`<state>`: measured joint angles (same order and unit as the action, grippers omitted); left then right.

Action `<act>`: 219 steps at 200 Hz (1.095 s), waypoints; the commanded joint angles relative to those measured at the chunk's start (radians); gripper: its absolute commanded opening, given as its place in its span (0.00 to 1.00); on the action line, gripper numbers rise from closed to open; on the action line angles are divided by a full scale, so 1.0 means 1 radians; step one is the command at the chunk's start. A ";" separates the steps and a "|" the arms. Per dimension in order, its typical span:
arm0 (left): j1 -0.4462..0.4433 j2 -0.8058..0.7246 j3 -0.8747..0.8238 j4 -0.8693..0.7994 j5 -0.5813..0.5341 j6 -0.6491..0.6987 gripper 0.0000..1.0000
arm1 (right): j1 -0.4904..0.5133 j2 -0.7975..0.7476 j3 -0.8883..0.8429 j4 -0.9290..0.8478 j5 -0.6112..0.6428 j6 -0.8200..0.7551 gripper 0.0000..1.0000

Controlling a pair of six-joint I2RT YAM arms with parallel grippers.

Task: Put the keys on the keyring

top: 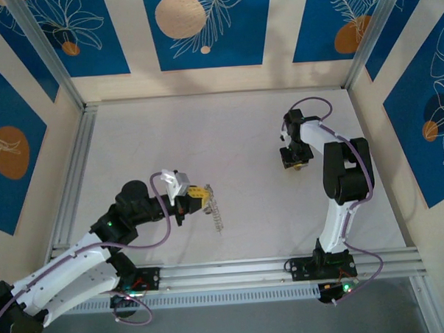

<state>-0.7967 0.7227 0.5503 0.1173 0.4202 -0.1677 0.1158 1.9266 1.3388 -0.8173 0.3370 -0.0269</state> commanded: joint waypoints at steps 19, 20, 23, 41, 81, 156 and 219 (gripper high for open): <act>0.009 -0.029 -0.003 0.060 0.032 -0.013 0.00 | -0.023 -0.010 -0.008 -0.013 -0.039 0.002 0.32; 0.010 -0.029 -0.003 0.061 0.031 -0.013 0.00 | -0.023 -0.010 -0.008 -0.013 -0.040 0.002 0.32; 0.009 -0.029 -0.004 0.059 0.031 -0.012 0.00 | -0.022 -0.007 -0.007 -0.011 -0.041 0.002 0.32; 0.009 -0.032 -0.005 0.060 0.032 -0.012 0.00 | -0.024 0.007 -0.006 -0.008 -0.043 0.004 0.30; 0.010 -0.037 -0.006 0.059 0.032 -0.013 0.00 | -0.027 0.019 -0.013 0.009 -0.067 0.006 0.27; 0.009 -0.045 -0.010 0.064 0.035 -0.015 0.00 | 0.003 0.055 0.028 -0.012 -0.010 0.010 0.35; 0.010 -0.055 -0.014 0.067 0.032 -0.015 0.00 | 0.011 0.062 0.020 -0.018 0.031 0.007 0.28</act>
<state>-0.7963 0.6926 0.5407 0.1276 0.4305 -0.1780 0.1181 1.9621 1.3502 -0.8047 0.3386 -0.0193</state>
